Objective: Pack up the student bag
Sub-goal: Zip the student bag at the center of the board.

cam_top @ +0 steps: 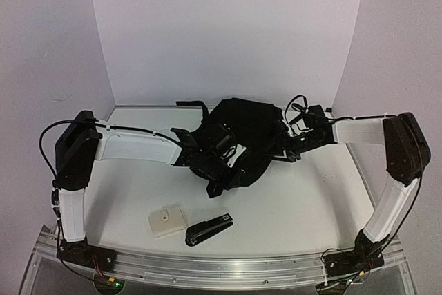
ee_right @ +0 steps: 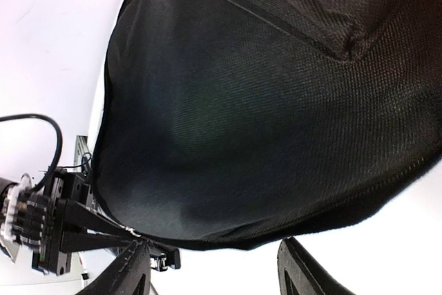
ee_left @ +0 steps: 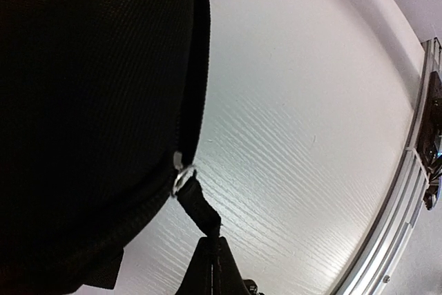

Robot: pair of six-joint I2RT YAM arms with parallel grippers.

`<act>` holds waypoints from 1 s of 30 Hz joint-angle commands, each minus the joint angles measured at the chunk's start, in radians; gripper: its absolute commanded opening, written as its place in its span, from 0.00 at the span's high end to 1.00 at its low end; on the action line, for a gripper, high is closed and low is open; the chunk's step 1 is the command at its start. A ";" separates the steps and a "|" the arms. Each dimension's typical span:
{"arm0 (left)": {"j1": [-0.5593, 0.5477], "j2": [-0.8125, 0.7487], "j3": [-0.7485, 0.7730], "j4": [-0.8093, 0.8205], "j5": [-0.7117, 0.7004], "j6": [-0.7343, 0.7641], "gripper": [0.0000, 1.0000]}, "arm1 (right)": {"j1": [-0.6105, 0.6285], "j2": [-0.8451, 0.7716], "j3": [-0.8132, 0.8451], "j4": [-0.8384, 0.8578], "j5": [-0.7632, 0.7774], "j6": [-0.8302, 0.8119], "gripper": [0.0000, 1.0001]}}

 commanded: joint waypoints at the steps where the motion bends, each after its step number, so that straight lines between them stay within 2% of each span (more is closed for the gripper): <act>1: 0.033 -0.175 -0.098 0.134 0.060 -0.047 1.00 | 0.045 -0.050 0.014 -0.063 0.034 -0.055 0.32; 3: 0.067 -0.239 -0.154 0.208 0.117 -0.085 1.00 | 0.077 -0.071 0.012 -0.068 0.054 -0.095 0.27; 6: 0.109 -0.295 -0.185 0.259 0.197 -0.113 1.00 | 0.100 -0.115 0.021 -0.066 0.086 -0.180 0.26; 13: 0.155 -0.275 -0.154 0.281 0.302 -0.157 1.00 | 0.126 -0.201 0.050 -0.067 0.149 -0.569 0.32; 18: 0.198 -0.268 -0.157 0.325 0.356 -0.209 1.00 | 0.175 -0.233 0.046 -0.063 0.232 -0.772 0.28; 24: 0.203 -0.258 -0.162 0.360 0.391 -0.242 1.00 | 0.245 -0.194 0.046 -0.040 0.288 -0.863 0.30; 30: 0.203 -0.252 -0.194 0.412 0.444 -0.274 1.00 | 0.315 -0.164 -0.002 0.068 0.364 -0.896 0.40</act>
